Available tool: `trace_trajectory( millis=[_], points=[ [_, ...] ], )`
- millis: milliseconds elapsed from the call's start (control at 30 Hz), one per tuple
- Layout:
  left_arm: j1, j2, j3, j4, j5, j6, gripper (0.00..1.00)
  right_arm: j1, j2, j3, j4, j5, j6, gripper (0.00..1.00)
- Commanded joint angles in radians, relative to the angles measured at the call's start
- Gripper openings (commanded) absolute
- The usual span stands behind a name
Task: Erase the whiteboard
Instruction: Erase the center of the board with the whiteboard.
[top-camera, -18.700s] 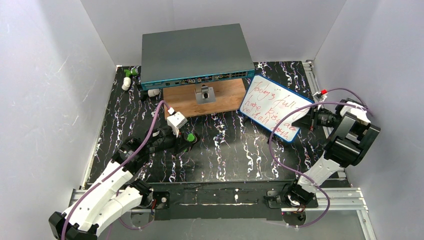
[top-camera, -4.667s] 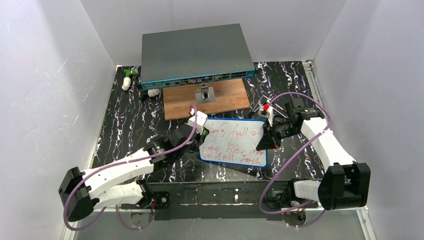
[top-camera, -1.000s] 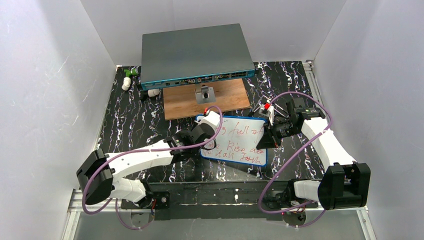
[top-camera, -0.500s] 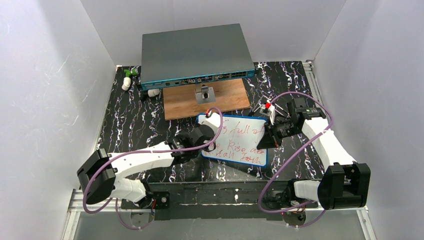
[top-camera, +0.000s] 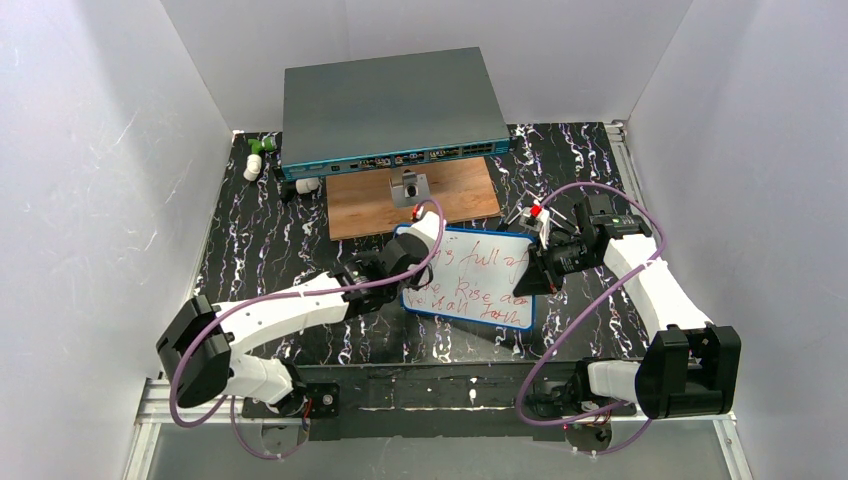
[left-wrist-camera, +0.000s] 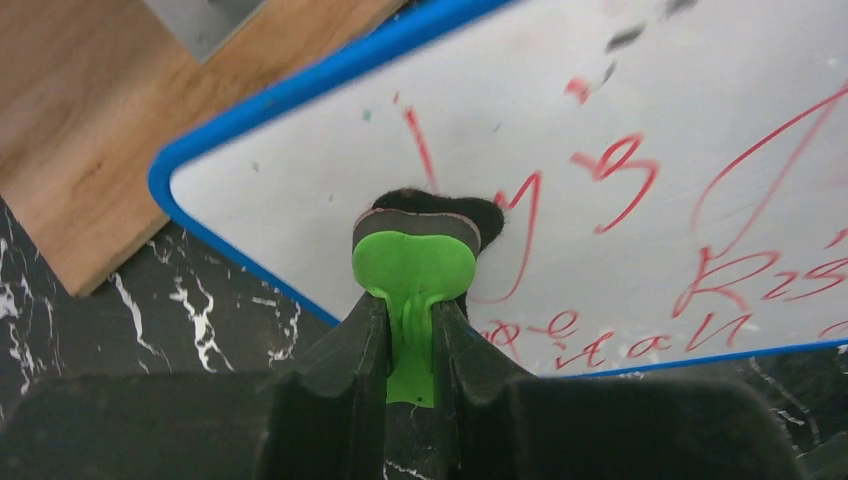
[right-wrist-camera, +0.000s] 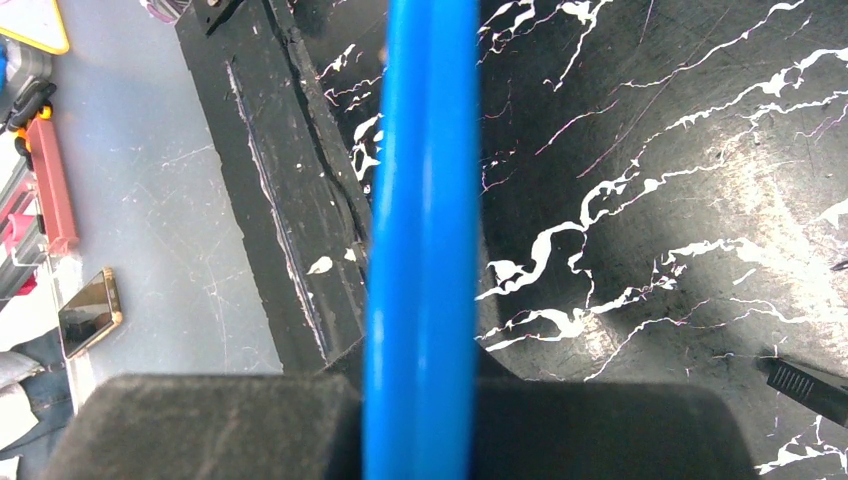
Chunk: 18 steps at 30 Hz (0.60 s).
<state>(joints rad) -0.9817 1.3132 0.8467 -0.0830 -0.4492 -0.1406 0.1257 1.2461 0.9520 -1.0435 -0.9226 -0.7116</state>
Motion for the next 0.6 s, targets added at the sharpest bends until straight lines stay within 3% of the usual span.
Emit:
trace_trajectory(
  millis=[0,200,567],
  points=[
    [0.01,0.042,0.098,0.037,0.051,0.023,0.0,0.028,-0.013,0.019,-0.061,-0.05,-0.074,0.01],
    [-0.018,0.051,0.067,0.035,0.062,0.002,0.0,0.028,-0.022,0.02,-0.061,-0.051,-0.076,0.01],
    [-0.022,0.017,-0.008,-0.056,-0.109,-0.047,0.0,0.028,-0.016,0.023,-0.068,-0.061,-0.08,0.01]
  ],
)
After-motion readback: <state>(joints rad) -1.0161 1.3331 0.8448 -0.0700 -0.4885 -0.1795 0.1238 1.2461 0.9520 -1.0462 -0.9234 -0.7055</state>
